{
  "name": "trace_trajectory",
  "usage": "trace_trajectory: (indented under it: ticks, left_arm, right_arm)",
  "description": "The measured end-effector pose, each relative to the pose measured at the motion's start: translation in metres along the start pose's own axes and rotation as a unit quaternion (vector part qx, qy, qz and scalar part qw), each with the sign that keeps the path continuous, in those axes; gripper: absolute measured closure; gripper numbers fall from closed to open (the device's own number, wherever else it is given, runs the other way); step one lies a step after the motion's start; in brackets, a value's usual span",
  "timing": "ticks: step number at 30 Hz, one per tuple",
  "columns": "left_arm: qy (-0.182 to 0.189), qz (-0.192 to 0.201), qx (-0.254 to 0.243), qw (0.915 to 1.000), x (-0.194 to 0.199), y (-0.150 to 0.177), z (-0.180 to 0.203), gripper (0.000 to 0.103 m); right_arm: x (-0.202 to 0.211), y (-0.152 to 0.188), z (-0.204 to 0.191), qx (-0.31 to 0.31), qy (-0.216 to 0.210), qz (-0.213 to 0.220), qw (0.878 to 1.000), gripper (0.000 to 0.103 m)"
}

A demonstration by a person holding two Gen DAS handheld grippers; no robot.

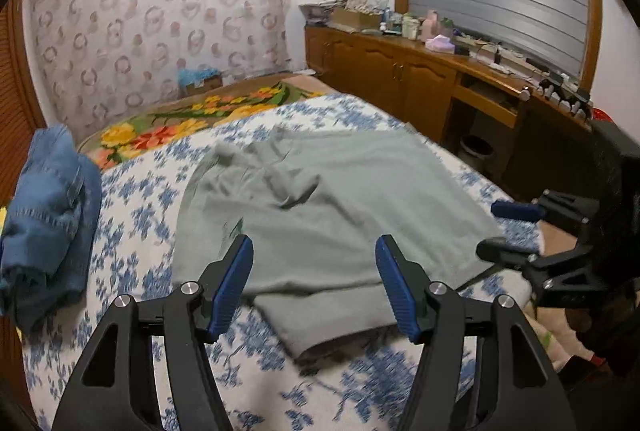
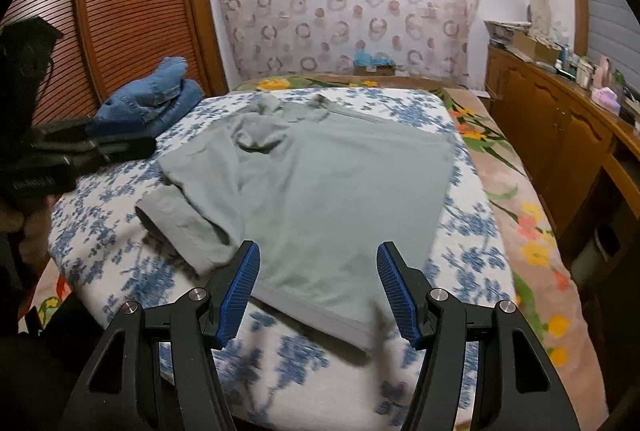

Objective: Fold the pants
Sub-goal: 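Grasp the opposite side edge of the shirt with the right gripper, then fold the held side over the middle with the right gripper, release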

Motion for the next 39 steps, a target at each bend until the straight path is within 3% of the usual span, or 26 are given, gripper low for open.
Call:
trace_trajectory:
  ticks: [4,11,19,24,39]
  left_arm:
    - [-0.01,-0.019,0.009,0.9997,-0.005,0.019,-0.012,0.038]
    - [-0.017,-0.038,0.029,0.9987,-0.01,0.043,-0.025,0.038]
    - [-0.012,-0.058,0.041,0.9974,-0.018,0.059,-0.029,0.038]
    - [-0.012,-0.051,0.043,0.9977,-0.013,0.058,-0.029,0.038]
    - [-0.008,-0.029,0.041,0.9987,-0.004,0.046,-0.023,0.038]
  right_arm:
    - [-0.006,-0.001,-0.009,0.008,-0.014,0.0,1.0,0.041]
    - [-0.028,0.006,-0.022,0.016,-0.049,-0.021,0.998,0.057]
    - [-0.051,0.007,-0.032,0.029,-0.079,-0.041,0.996,0.082]
    - [-0.056,0.004,-0.031,0.023,-0.088,-0.042,0.995,0.099]
    - [-0.02,-0.028,0.014,0.006,-0.053,0.036,0.998,0.101]
Point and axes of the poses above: each gripper's, at about its wrist camera, not at the fingertips, and x roughly against the way its jaws point, z to its right, y to its underside, the point moved 4 cm from there along -x, roughly the way its jaws point, and after that the axes turned 11 degrees about z, right-handed, at the moved point
